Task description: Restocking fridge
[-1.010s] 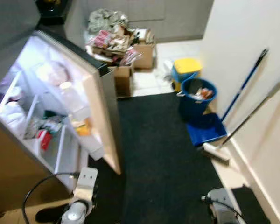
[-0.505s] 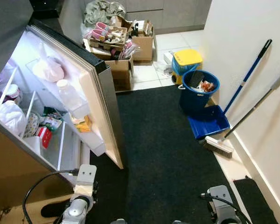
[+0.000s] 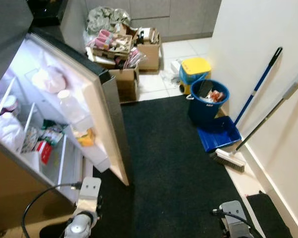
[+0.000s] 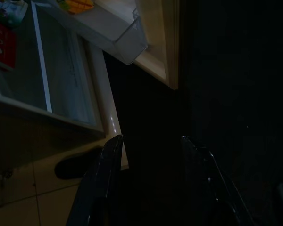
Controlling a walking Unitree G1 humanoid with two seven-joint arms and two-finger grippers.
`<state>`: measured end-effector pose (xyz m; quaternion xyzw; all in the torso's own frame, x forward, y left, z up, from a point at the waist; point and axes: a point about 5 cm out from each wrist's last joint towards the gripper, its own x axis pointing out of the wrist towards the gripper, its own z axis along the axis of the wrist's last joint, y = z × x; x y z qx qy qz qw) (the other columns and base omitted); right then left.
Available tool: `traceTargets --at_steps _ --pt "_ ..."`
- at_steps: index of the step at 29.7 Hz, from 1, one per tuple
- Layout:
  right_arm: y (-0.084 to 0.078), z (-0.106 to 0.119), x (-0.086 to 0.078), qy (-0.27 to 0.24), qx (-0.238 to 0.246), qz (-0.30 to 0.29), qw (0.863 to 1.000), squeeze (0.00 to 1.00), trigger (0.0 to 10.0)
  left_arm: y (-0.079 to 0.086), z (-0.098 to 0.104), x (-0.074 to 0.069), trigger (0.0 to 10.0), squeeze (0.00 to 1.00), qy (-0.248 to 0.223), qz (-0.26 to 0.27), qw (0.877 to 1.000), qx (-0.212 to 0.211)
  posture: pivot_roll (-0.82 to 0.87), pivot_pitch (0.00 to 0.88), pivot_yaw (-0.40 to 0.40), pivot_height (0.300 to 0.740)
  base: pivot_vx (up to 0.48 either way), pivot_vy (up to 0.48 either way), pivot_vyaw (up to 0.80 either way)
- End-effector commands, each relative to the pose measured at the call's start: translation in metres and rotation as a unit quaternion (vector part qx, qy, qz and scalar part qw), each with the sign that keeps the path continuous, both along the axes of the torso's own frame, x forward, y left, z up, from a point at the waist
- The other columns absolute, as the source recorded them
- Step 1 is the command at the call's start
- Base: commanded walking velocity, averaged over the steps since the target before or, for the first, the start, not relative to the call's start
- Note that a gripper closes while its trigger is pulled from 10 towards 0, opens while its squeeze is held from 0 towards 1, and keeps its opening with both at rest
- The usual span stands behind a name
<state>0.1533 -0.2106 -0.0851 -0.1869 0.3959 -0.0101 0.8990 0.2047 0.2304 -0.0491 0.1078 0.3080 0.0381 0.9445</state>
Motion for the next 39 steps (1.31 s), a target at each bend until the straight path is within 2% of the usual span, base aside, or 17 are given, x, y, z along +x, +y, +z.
traceTargets --at_steps 1,16,23,25,29,31,34,39 --pt "0.000 0.001 0.001 -0.006 0.001 -0.003 1.000 0.00 10.0 -0.001 -0.003 -0.004 10.0 0.00 0.006 0.002 1.000 -0.001 0.00 0.078 -0.010 0.740 0.390 0.000 0.00" --pt "0.001 0.001 0.001 -0.006 0.001 -0.003 1.000 0.00 10.0 0.002 -0.003 -0.004 10.0 0.00 0.005 0.009 1.000 0.005 0.01 0.078 -0.008 0.740 0.364 0.000 0.00" --pt "0.001 0.001 0.001 -0.006 0.001 -0.003 1.000 0.00 10.0 0.003 -0.002 -0.004 10.0 0.00 0.001 0.015 1.000 0.008 0.01 0.077 -0.008 0.740 0.000 0.000 0.00" --pt "0.001 0.001 0.001 -0.007 0.001 -0.003 1.000 0.00 10.0 0.009 0.000 -0.006 10.0 0.00 -0.010 0.034 0.999 0.036 0.00 0.077 -0.003 0.740 0.000 0.000 0.00" --pt "0.001 0.001 0.001 -0.007 0.001 -0.004 1.000 0.00 10.0 0.016 0.002 -0.008 10.0 0.00 -0.021 0.059 0.996 0.062 0.00 0.076 -0.003 0.740 0.000 0.000 0.00" --pt "0.000 0.001 0.001 -0.007 0.001 -0.003 1.000 0.00 10.0 0.025 0.004 -0.013 10.0 0.00 -0.028 0.092 0.992 0.084 0.01 0.076 -0.002 0.740 0.000 0.000 0.00" --pt "0.000 0.001 0.001 -0.007 0.001 -0.003 1.000 0.00 10.0 0.027 0.004 -0.015 10.0 0.00 -0.030 0.104 0.990 0.089 0.01 0.075 -0.003 0.740 0.000 0.000 0.00" --pt "0.000 0.001 0.002 -0.006 0.000 -0.002 1.000 0.00 10.0 0.044 0.014 -0.014 10.0 0.00 -0.047 0.183 0.974 0.127 0.01 0.072 -0.006 0.740 0.000 0.000 0.00"
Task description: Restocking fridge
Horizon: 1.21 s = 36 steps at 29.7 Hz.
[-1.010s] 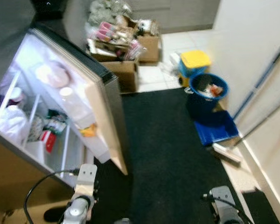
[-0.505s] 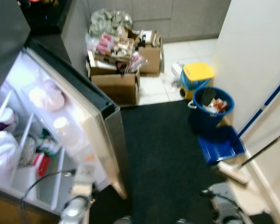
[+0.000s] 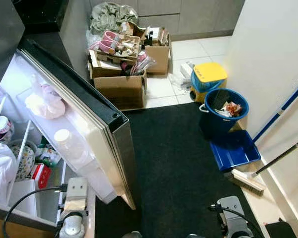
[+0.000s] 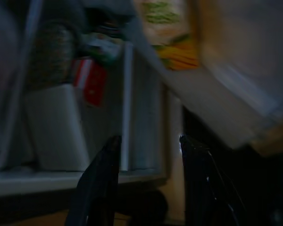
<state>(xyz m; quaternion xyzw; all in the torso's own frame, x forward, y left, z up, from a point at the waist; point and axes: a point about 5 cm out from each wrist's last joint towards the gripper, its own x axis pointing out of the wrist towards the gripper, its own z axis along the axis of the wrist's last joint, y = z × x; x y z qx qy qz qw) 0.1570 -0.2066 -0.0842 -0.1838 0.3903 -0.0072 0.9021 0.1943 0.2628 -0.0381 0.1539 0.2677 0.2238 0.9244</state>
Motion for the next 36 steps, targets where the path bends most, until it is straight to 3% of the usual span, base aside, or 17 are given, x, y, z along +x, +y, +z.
traceTargets --at_steps 1,6,7,8,10,15,20,22,25,26,27,28,29,30,32,35,36 --pt "-0.004 0.000 -0.002 0.000 -0.004 -0.004 1.000 0.00 10.0 0.014 0.005 -0.001 10.0 0.00 -0.003 0.038 0.999 0.021 0.01 0.070 -0.007 0.740 0.000 0.000 0.00" --pt "-0.005 0.001 0.000 -0.002 -0.005 -0.003 1.000 0.00 10.0 0.018 0.021 0.019 10.0 0.00 -0.045 0.066 0.996 0.029 0.00 0.070 -0.008 0.740 0.000 0.000 0.00" --pt "-0.005 0.001 0.000 -0.004 -0.005 -0.003 1.000 0.00 10.0 0.017 0.034 0.035 10.0 0.00 -0.080 0.069 0.994 0.025 0.00 0.070 -0.009 0.740 0.000 0.000 0.00" --pt "-0.005 0.001 0.000 -0.004 -0.005 -0.003 1.000 0.00 10.0 0.017 0.034 0.035 10.0 0.00 -0.080 0.069 0.994 0.025 0.00 0.070 -0.009 0.740 0.000 0.000 0.00" --pt "-0.006 0.001 0.000 -0.004 -0.005 -0.003 1.000 0.00 10.0 0.011 0.047 0.053 10.0 0.00 -0.114 0.052 0.992 0.011 0.00 0.071 -0.010 0.740 0.000 0.000 0.00" --pt "-0.006 0.001 -0.001 -0.003 -0.006 -0.004 1.000 0.00 10.0 -0.014 0.060 0.077 10.0 0.00 -0.152 -0.008 0.987 -0.041 0.00 0.073 -0.009 0.740 0.000 0.000 0.00" --pt "-0.005 0.001 0.000 -0.005 -0.004 -0.004 1.000 0.00 10.0 -0.073 0.069 0.105 10.0 0.00 -0.162 -0.129 0.972 -0.109 0.00 0.073 -0.013 0.740 0.000 0.000 0.00" --pt "-0.005 0.001 0.000 -0.005 -0.004 -0.003 1.000 0.00 10.0 -0.083 0.072 0.109 10.0 0.00 -0.164 -0.147 0.968 -0.118 0.00 0.073 -0.013 0.740 0.000 0.000 0.00" --pt "-0.006 0.003 0.002 -0.009 -0.005 -0.005 1.000 0.00 10.0 -0.135 0.087 0.128 10.0 0.00 -0.171 -0.227 0.943 -0.174 -0.01 0.070 -0.016 0.740 0.000 0.000 0.00" --pt "-0.006 0.003 0.002 -0.009 -0.005 -0.005 1.000 0.00 10.0 -0.135 0.087 0.128 10.0 0.00 -0.171 -0.227 0.943 -0.174 -0.01 0.070 -0.016 0.740 0.000 0.000 0.00" --pt "-0.007 0.003 0.003 -0.010 -0.006 -0.005 1.000 0.00 10.0 -0.156 0.096 0.134 10.0 0.00 -0.178 -0.259 0.929 -0.198 -0.02 0.068 -0.020 0.740 0.000 0.000 0.00" --pt "-0.007 0.003 0.003 -0.010 -0.006 -0.005 1.000 0.00 10.0 -0.156 0.096 0.134 10.0 0.00 -0.178 -0.259 0.929 -0.198 -0.02 0.068 -0.020 0.740 0.000 0.000 0.00" --pt "-0.009 0.004 0.003 -0.011 -0.007 -0.006 1.000 0.00 10.0 -0.179 0.107 0.139 10.0 0.00 -0.188 -0.294 0.910 -0.225 -0.02 0.066 -0.021 0.740 0.000 0.000 0.00" --pt "-0.009 0.004 0.003 -0.011 -0.007 -0.006 1.000 0.00 10.0 -0.179 0.107 0.139 10.0 0.00 -0.188 -0.294 0.910 -0.225 -0.02 0.066 -0.021 0.740 0.000 0.000 0.00" --pt "-0.012 0.005 0.004 -0.014 -0.010 -0.010 1.000 0.00 10.0 -0.217 0.131 0.145 10.0 0.00 -0.209 -0.356 0.870 -0.269 -0.04 0.063 -0.017 0.740 0.000 0.000 0.00" --pt "-0.014 0.005 0.004 -0.017 -0.011 -0.015 1.000 0.00 10.0 -0.226 0.138 0.145 10.0 0.00 -0.215 -0.374 0.858 -0.280 -0.04 0.064 -0.015 0.740 0.000 0.000 0.00" --pt "-0.014 0.005 0.004 -0.017 -0.011 -0.017 1.000 0.00 10.0 -0.219 0.133 0.143 10.0 0.00 -0.211 -0.371 0.863 -0.271 -0.04 0.065 -0.016 0.740 0.000 0.000 0.00"
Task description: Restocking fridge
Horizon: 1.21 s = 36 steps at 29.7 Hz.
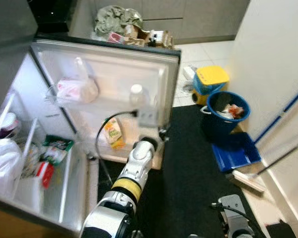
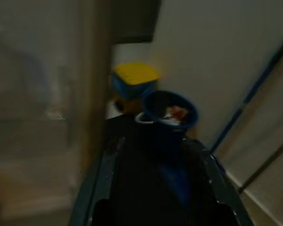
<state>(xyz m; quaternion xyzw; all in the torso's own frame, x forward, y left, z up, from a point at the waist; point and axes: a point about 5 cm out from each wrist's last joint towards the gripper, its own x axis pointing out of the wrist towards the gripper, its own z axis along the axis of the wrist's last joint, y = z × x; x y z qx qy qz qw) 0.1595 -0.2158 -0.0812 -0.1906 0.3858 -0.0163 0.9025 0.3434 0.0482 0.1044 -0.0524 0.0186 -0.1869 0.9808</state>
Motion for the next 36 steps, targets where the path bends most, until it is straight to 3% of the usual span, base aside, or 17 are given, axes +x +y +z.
traceTargets --at_steps 1,4,5,9,13,14,15,16,21,24,26,32,35,36 --pt "-0.005 0.002 0.001 -0.011 -0.002 -0.013 1.000 0.00 10.0 0.001 -0.013 -0.008 10.0 0.00 0.025 0.000 1.000 -0.003 -0.04 0.065 -0.016 0.740 0.000 0.000 0.00" --pt "-0.004 0.000 -0.005 -0.003 -0.001 -0.013 1.000 0.00 10.0 0.038 -0.044 -0.022 10.0 0.00 0.045 0.026 0.997 0.065 -0.02 0.069 -0.015 0.740 0.000 0.000 0.00" --pt "-0.004 0.000 -0.005 -0.003 -0.001 -0.013 1.000 0.00 10.0 0.038 -0.044 -0.022 10.0 0.00 0.045 0.026 0.997 0.065 -0.02 0.069 -0.015 0.740 0.000 0.000 0.00" --pt "-0.001 -0.002 -0.006 0.001 0.001 -0.011 1.000 0.00 10.0 0.088 -0.083 -0.053 10.0 0.00 0.082 0.051 0.984 0.152 -0.01 0.070 -0.010 0.740 0.000 0.000 0.00" --pt "0.000 -0.002 -0.005 0.001 0.001 -0.010 1.000 0.00 10.0 0.106 -0.098 -0.068 10.0 0.00 0.107 0.062 0.976 0.181 -0.01 0.068 -0.009 0.740 0.000 0.000 0.00" --pt "0.000 -0.002 -0.005 0.001 0.002 -0.010 1.000 0.00 10.0 0.119 -0.110 -0.079 10.0 0.00 0.130 0.072 0.968 0.204 0.00 0.066 -0.009 0.740 0.000 0.000 0.00" --pt "0.000 -0.002 -0.004 0.002 0.002 -0.010 1.000 0.00 10.0 0.140 -0.131 -0.102 10.0 0.00 0.184 0.090 0.951 0.230 0.00 0.062 -0.011 0.740 0.000 0.000 0.00" --pt "0.000 -0.002 -0.004 0.002 0.002 -0.010 1.000 0.00 10.0 0.140 -0.131 -0.102 10.0 0.00 0.184 0.090 0.951 0.230 0.00 0.062 -0.011 0.740 0.000 0.000 0.00" --pt "0.000 -0.003 -0.008 0.011 -0.003 -0.001 1.000 0.00 10.0 0.167 -0.164 -0.151 10.0 0.00 0.276 0.108 0.919 0.260 0.00 0.054 -0.016 0.740 0.000 0.000 0.00" --pt "0.000 -0.003 -0.008 0.011 -0.004 -0.001 1.000 0.00 10.0 0.169 -0.167 -0.157 10.0 0.00 0.291 0.114 0.915 0.255 0.00 0.054 -0.016 0.740 0.000 0.000 0.00" --pt "-0.002 -0.002 -0.007 0.007 -0.004 -0.001 1.000 0.00 10.0 0.174 -0.174 -0.169 10.0 0.00 0.323 0.132 0.905 0.242 -0.01 0.045 -0.024 0.740 0.000 0.000 0.00" --pt "-0.006 0.004 0.002 -0.027 0.003 -0.018 0.999 0.00 10.0 0.176 -0.176 -0.173 10.0 0.00 0.328 0.151 0.904 0.228 -0.02 0.038 -0.023 0.740 0.000 0.000 0.00" --pt "-0.011 0.016 0.015 -0.081 0.001 -0.036 0.996 0.00 10.0 0.172 -0.168 -0.161 10.0 0.00 0.291 0.148 0.922 0.210 -0.02 0.038 -0.020 0.740 0.000 0.000 0.00" --pt "-0.011 0.016 0.015 -0.081 0.001 -0.036 0.996 0.00 10.0 0.172 -0.168 -0.161 10.0 0.00 0.291 0.148 0.922 0.210 -0.02 0.038 -0.020 0.740 0.000 0.000 0.00"
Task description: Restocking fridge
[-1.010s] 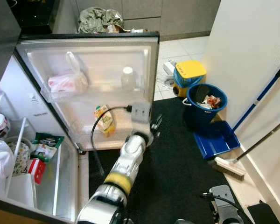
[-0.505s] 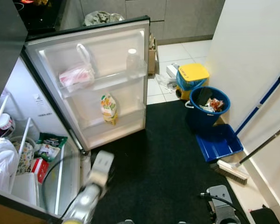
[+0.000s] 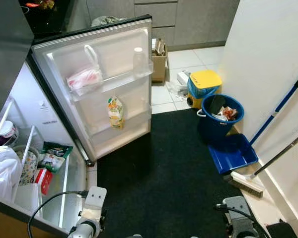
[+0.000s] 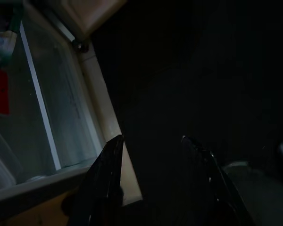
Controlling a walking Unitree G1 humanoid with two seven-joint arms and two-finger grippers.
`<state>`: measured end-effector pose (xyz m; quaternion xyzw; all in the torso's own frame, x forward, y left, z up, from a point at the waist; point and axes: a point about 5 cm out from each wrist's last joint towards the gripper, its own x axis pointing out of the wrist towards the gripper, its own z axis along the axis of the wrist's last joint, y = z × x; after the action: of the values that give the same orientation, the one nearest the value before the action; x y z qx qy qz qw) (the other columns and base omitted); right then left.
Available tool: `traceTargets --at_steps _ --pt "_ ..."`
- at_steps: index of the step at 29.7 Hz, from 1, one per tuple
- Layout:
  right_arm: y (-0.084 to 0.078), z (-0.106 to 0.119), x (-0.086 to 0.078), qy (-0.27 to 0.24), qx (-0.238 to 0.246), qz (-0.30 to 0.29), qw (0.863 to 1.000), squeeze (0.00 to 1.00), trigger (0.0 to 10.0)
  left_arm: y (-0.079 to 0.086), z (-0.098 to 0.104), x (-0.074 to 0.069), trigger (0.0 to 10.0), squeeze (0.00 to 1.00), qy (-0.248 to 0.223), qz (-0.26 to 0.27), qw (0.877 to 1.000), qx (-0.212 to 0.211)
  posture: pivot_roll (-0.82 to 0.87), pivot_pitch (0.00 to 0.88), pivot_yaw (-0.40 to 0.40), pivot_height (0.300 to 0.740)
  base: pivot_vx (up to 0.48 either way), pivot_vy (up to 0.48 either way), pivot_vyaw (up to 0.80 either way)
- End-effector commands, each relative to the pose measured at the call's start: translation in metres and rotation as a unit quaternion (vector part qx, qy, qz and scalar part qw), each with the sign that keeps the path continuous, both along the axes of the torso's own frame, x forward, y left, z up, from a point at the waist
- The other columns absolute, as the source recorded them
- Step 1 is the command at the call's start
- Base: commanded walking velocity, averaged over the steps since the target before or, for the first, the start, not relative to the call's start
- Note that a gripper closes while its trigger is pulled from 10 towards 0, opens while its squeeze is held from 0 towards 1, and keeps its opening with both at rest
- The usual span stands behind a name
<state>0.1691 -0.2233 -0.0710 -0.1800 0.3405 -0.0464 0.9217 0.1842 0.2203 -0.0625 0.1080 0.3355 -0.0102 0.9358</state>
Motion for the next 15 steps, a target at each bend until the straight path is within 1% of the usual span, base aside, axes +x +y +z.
traceTargets --at_steps 1,2,3,4,6,8,9,15 --pt "-0.007 0.011 0.012 -0.051 0.002 -0.029 0.998 0.00 10.0 -0.002 0.004 0.004 10.0 0.00 -0.021 0.002 1.000 -0.014 -0.01 0.036 -0.018 0.740 0.000 0.000 0.00" --pt "-0.010 0.016 0.018 -0.070 0.011 -0.041 0.997 0.00 10.0 -0.004 0.008 0.009 10.0 0.00 -0.037 0.002 0.999 -0.022 -0.01 0.033 -0.016 0.740 0.000 0.000 0.00" --pt "-0.011 0.024 0.029 -0.094 0.018 -0.047 0.994 0.00 10.0 -0.006 0.013 0.014 10.0 0.00 -0.053 0.004 0.998 -0.030 0.00 0.031 -0.015 0.740 0.000 0.000 0.00" --pt "-0.011 0.024 0.029 -0.094 0.018 -0.047 0.994 0.00 10.0 -0.006 0.013 0.014 10.0 0.00 -0.053 0.004 0.998 -0.030 0.00 0.031 -0.015 0.740 0.000 0.000 0.00" --pt "-0.011 0.039 0.049 -0.139 0.032 -0.051 0.988 0.00 10.0 -0.007 0.020 0.020 10.0 0.00 -0.075 0.005 0.996 -0.041 0.00 0.025 -0.014 0.740 0.000 0.000 0.00" --pt "-0.005 0.052 0.068 -0.177 0.049 -0.039 0.982 0.00 10.0 -0.009 0.024 0.024 10.0 0.00 -0.086 0.004 0.995 -0.048 0.00 0.022 -0.013 0.740 0.000 0.000 0.00" --pt "-0.005 0.052 0.068 -0.177 0.049 -0.039 0.982 0.00 10.0 -0.009 0.024 0.024 10.0 0.00 -0.086 0.004 0.995 -0.048 0.00 0.022 -0.013 0.740 0.000 0.000 0.00" --pt "0.021 0.082 0.099 -0.252 0.091 0.009 0.963 0.00 10.0 -0.020 0.027 0.028 10.0 0.00 -0.096 -0.009 0.993 -0.074 0.00 0.008 -0.010 0.740 0.000 0.000 0.00"
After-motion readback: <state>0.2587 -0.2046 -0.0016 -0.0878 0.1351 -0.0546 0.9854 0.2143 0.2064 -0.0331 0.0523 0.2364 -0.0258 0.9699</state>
